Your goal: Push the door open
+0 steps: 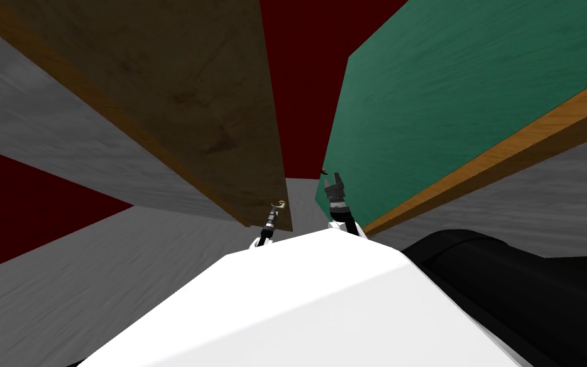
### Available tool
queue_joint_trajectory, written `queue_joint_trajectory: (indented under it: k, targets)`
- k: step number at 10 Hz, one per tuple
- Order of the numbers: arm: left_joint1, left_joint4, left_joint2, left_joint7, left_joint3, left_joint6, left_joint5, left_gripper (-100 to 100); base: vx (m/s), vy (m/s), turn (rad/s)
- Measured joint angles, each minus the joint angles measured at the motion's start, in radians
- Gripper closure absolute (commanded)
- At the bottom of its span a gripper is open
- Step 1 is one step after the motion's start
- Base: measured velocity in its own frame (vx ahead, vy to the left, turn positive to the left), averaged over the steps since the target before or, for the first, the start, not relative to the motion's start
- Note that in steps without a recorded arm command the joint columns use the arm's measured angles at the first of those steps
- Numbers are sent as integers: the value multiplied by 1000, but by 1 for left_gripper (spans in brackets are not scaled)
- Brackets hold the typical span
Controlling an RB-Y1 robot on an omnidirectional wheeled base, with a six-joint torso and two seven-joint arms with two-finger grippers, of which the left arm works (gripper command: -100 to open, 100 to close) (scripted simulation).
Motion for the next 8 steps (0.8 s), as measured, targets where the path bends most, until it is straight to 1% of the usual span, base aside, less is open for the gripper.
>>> queue_joint_trajectory:
  k: [1,2,3,5,8]
  targets:
    - [-1,3,-6,-2,2,-1,1,-100,148,-54,-22]
    - [1,1,-13,-3,4,0,2,-100,63,-19,0]
    - [0,0,-14,-3,4,1,2,100,-7,1,3]
    - [-1,0,-11,-3,4,0,2,100,-15,10,-13]
    - [-3,0,-13,-4,4,2,2,100,0,0,0]
